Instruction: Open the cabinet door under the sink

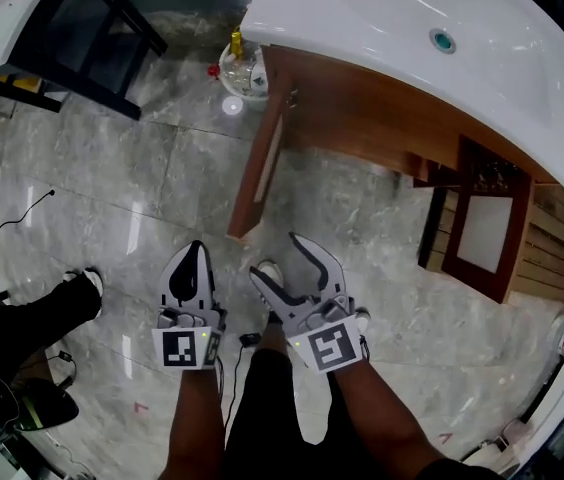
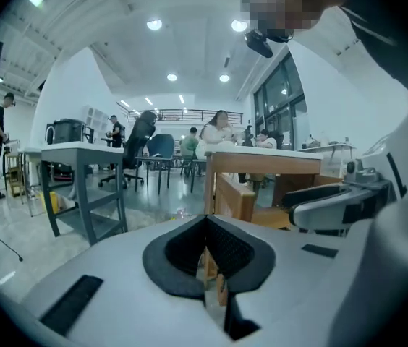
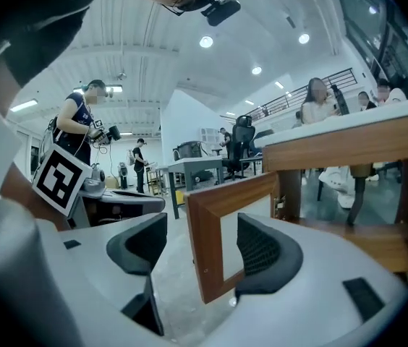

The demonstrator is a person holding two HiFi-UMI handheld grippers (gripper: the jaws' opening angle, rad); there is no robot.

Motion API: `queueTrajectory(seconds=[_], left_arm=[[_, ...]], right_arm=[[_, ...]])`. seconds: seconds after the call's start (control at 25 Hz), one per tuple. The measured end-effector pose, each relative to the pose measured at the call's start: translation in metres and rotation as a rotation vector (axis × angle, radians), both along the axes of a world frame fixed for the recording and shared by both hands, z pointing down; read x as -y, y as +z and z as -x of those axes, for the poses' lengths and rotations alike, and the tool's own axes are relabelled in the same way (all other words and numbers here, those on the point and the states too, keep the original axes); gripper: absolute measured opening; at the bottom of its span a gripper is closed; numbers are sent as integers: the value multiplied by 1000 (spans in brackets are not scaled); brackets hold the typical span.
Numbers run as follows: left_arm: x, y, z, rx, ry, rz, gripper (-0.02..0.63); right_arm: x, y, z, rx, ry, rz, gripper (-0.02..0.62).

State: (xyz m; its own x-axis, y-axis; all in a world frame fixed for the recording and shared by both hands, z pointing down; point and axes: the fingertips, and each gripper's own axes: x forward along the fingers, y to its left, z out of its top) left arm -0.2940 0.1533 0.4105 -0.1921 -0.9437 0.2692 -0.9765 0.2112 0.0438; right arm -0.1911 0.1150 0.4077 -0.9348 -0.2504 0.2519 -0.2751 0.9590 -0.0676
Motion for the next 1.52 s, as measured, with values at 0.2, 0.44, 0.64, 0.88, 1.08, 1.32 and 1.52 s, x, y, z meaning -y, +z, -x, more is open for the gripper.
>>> queueTrajectory(seconds=[0.2,0.44,0.64,0.88,1.08,1.32,1.52], left_arm=[[12,-50,-46,56,66,-18,23],[26,-122,-118,17,115,-51,23],[26,-180,-179,42,212,-69,23],[23,-238,-241,83,352,-93,23],[29,-291,-277,101,398,-135,23],[24,-337,-311,145,441,-188,23],[22,-354,-327,167,453,-205,23]], right_arm=[[15,-48,-58,-16,82,-74,141],[14,-120,-136,7,125,-146,28],[10,-177,-201,-5,179,-208,25],[11,-250,-275,47,324,-266,25],[13,-313,-310,126,415,-300,25],[3,-363,-337,174,439,-349,25],[-2,-377,-346,212,433,-353,25]])
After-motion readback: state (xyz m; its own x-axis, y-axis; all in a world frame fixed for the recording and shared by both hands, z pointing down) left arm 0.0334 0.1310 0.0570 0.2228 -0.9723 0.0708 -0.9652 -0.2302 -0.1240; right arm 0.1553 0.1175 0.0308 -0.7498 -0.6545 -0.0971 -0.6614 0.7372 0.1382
